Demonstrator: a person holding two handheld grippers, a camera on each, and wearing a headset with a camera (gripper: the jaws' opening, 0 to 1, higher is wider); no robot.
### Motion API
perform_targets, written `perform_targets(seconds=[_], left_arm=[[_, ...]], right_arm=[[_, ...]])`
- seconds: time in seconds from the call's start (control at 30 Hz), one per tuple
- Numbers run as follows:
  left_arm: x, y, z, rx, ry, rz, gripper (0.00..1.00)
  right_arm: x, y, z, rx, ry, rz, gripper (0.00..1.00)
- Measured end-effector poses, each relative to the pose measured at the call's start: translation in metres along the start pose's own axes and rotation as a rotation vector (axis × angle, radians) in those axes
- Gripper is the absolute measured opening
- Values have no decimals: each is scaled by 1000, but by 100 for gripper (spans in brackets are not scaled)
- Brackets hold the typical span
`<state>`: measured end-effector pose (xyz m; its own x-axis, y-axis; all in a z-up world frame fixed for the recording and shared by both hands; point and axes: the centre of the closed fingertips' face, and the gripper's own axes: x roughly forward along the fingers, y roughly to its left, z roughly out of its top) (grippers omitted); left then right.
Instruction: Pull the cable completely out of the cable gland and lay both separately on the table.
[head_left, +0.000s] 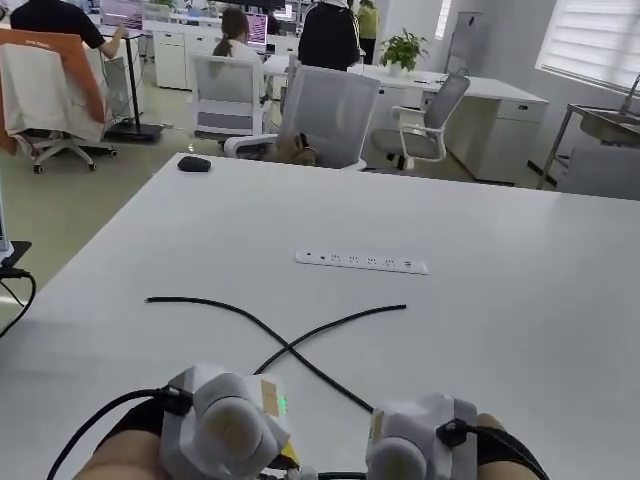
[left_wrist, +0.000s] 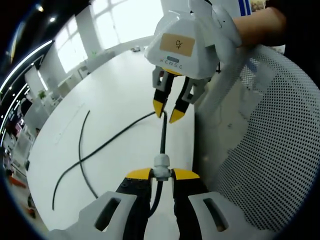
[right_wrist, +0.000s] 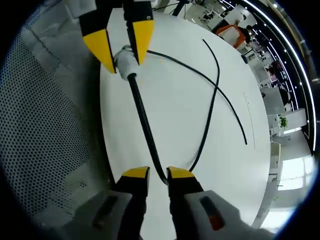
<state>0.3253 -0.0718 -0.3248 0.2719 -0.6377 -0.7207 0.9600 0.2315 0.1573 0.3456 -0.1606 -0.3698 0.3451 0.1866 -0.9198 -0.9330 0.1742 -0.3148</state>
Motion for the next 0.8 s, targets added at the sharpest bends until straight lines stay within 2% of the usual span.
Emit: perform_targets(seconds=[0.07, 0.13, 0.17, 0.23, 0.3, 0.5, 0.57, 0.7, 0.77, 0.8], left_arm=[[0, -2, 4, 2, -15, -9, 17], [1, -3, 6, 9, -23, -12, 17], [1, -5, 8, 16, -30, -17, 17], [1, -6, 10, 22, -36, -21, 17], [2, -7, 10, 29, -36, -24, 17], [2, -9, 10, 29, -40, -36, 17], [2, -9, 11, 35, -39, -34, 17], [3, -8, 11, 17, -44, -35, 17], [2, -5, 6, 25, -15, -15, 17], [3, -2, 0, 25, 13, -5, 17]], right_arm=[[-2, 3, 14, 16, -70, 16, 21], [-6, 3, 29, -7, -143, 17, 23], [-10, 5, 41, -8, -201, 25, 24], [-18, 11, 61, -8, -302, 57, 24], [-23, 18, 73, -1, -363, 88, 22], [-20, 22, 68, -64, -332, 91, 6], [-20, 23, 67, -36, -327, 104, 5], [-19, 23, 65, -33, -320, 104, 4], [-15, 22, 58, -47, -270, 93, 4], [-13, 20, 50, -64, -236, 84, 4]])
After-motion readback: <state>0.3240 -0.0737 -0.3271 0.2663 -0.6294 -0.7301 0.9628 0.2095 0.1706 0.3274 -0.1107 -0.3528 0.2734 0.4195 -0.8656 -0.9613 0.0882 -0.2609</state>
